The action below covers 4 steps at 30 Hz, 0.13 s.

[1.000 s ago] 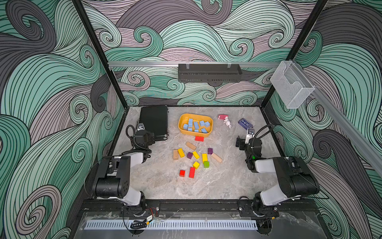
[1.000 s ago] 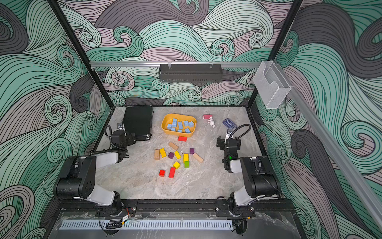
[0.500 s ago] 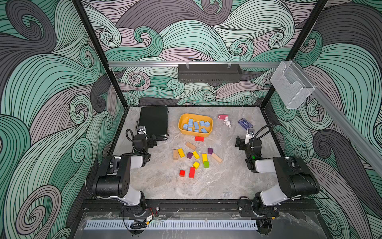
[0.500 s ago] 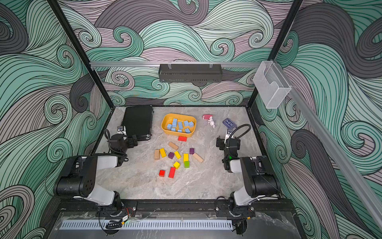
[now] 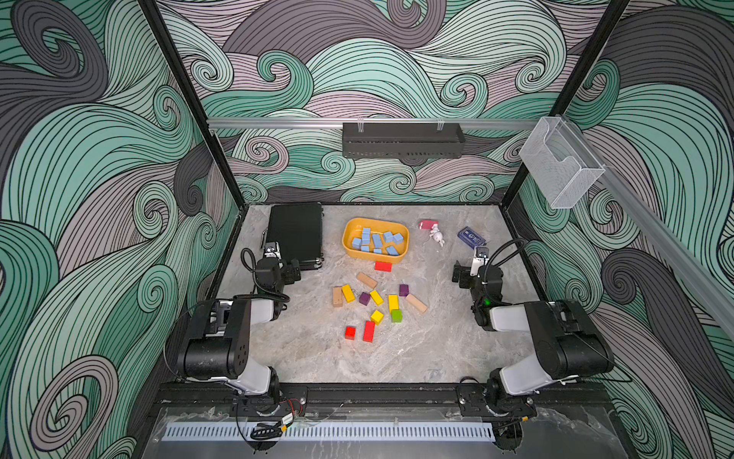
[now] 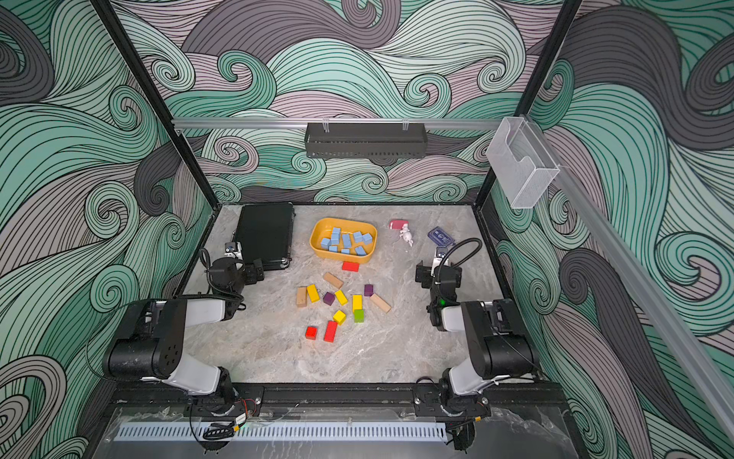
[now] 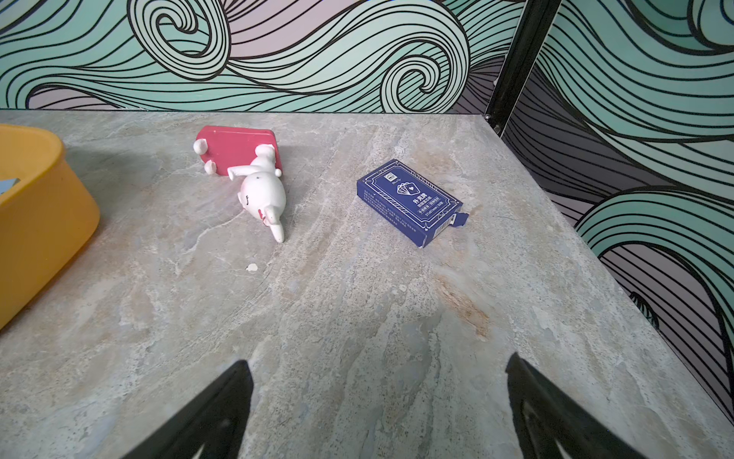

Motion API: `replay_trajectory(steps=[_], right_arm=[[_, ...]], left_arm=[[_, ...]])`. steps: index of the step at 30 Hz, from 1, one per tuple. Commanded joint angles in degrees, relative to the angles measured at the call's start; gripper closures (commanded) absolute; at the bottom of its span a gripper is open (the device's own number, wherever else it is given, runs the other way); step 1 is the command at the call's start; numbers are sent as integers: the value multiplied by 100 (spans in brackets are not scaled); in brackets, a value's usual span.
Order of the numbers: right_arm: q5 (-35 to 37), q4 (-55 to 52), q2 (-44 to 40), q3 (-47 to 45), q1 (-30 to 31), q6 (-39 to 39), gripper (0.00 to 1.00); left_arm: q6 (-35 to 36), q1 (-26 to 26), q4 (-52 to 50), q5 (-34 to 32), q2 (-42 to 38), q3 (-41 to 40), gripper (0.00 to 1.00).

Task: Pick out the blue building blocks
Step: Reset both arms

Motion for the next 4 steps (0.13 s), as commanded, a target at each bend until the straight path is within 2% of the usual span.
replay_trajectory(steps=[1,4], right_arm=[[-33,-38,-19,124,-35,33,1],[-34,-14,-49,89,-41,33,1]], left_arm=[[-28,34,-77,72,34,86,1],[-33,33,-77,69,32,88,1]])
